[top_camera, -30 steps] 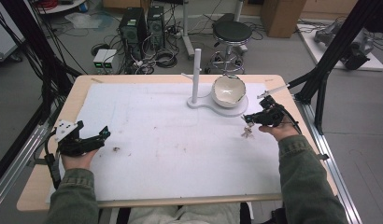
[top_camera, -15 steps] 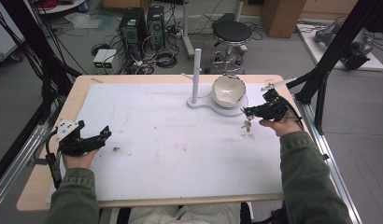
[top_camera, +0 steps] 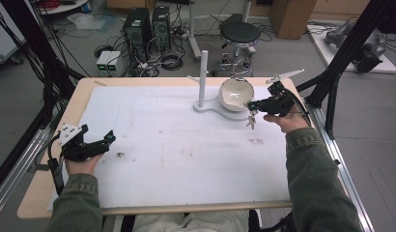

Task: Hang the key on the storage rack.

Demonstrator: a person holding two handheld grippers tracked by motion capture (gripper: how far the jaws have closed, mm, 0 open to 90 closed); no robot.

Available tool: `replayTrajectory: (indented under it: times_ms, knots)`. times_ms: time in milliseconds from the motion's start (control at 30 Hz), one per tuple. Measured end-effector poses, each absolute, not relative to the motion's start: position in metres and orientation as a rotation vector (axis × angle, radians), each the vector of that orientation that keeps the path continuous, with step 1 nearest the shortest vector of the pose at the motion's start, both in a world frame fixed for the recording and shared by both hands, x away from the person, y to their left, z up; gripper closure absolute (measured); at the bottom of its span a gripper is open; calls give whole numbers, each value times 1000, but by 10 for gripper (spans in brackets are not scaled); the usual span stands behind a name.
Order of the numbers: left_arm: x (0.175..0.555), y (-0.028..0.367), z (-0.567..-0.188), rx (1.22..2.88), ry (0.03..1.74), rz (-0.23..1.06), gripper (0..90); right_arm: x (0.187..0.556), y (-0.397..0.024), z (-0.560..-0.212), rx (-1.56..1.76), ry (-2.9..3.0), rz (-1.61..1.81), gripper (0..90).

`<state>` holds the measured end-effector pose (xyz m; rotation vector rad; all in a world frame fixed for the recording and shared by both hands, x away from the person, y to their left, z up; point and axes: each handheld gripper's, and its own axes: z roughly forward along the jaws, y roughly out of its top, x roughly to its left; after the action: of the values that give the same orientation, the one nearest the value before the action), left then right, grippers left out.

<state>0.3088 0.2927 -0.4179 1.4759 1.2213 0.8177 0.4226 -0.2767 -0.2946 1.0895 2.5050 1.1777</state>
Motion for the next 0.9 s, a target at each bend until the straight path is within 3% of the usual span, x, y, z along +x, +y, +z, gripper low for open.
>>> replayTrajectory:
  times_ms: [900]
  knots:
    - [312, 290, -418, 1504, 1210, 811, 18, 440, -244, -251, 1004, 2477, 1223, 876]
